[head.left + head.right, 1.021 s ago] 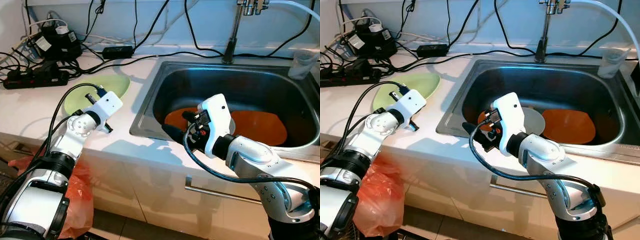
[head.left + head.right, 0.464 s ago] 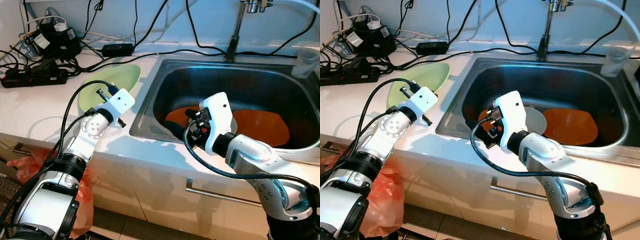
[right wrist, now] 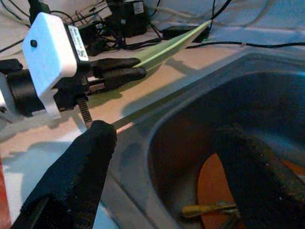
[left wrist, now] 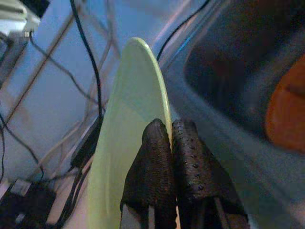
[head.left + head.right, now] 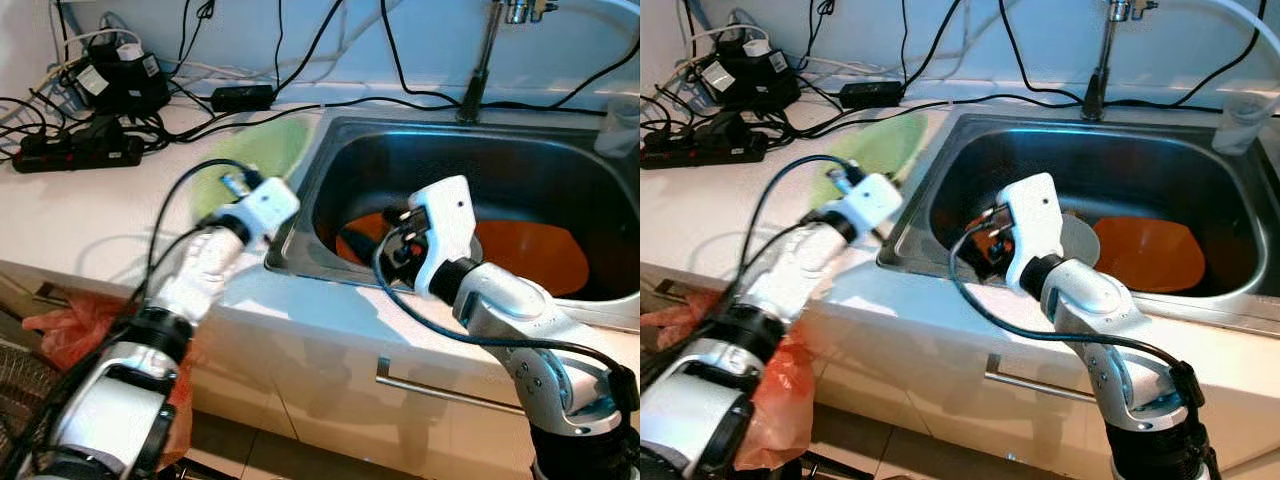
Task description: Kitchen organization
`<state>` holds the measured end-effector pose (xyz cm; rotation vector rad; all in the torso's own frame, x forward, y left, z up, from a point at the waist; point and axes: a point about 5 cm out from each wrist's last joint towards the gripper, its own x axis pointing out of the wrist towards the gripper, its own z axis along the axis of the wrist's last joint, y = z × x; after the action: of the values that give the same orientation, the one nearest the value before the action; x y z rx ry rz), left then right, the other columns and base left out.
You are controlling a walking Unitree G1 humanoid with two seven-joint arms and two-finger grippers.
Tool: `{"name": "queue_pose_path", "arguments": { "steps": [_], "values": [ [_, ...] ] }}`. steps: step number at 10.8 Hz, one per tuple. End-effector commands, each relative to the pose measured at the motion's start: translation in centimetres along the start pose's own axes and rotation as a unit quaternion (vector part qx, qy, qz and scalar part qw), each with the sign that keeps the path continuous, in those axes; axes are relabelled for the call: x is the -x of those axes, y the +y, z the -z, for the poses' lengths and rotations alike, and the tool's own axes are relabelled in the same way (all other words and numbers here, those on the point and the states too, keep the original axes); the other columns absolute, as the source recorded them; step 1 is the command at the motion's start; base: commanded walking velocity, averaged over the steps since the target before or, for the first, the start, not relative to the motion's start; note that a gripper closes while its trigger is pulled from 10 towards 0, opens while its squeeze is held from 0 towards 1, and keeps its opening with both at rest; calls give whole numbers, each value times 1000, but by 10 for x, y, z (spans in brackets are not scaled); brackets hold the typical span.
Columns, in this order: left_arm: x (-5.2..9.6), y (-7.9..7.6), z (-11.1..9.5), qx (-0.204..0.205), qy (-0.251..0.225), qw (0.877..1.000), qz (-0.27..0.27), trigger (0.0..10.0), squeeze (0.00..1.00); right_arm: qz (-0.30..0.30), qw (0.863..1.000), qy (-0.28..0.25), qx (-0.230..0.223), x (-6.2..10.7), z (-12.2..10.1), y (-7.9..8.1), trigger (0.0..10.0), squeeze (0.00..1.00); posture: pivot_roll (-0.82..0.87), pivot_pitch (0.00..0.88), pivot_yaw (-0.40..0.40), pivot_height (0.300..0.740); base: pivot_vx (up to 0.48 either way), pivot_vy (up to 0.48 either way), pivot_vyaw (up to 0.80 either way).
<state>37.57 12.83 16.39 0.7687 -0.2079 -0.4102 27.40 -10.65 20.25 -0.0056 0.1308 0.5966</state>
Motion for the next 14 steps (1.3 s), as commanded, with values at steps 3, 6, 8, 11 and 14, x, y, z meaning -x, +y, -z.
{"name": "queue_pose_path", "arguments": {
  "steps": [3, 6, 8, 11, 14],
  "values": [
    [-15, -5, -33, -12, -69, 997, -10, 0, 0, 57, 998, -3, 10, 5, -4, -13, 10000, 0, -174, 0, 154, 740, 0, 0, 0],
    [-23, -16, -49, -16, -104, 994, -3, 0, 0, 95, 995, 12, 12, 13, 0, -23, 10000, 0, -220, 0, 168, 740, 0, 0, 0],
    [-28, -26, -59, -10, -122, 992, 7, 0, 0, 108, 994, 16, 17, 18, 0, -25, 10000, 0, -253, 0, 176, 740, 0, 0, 0],
    [-33, -45, -76, -2, -157, 987, 31, 0, 0, 153, 987, 36, 28, 30, 0, -35, 10000, 0, -305, 0, 191, 740, 0, 0, 0],
    [-36, -62, -90, 15, -178, 983, 51, 0, 0, 199, 979, 44, 29, 43, -2, -44, 10000, 0, -358, 0, 210, 740, 0, 0, 0]
  ]
}}
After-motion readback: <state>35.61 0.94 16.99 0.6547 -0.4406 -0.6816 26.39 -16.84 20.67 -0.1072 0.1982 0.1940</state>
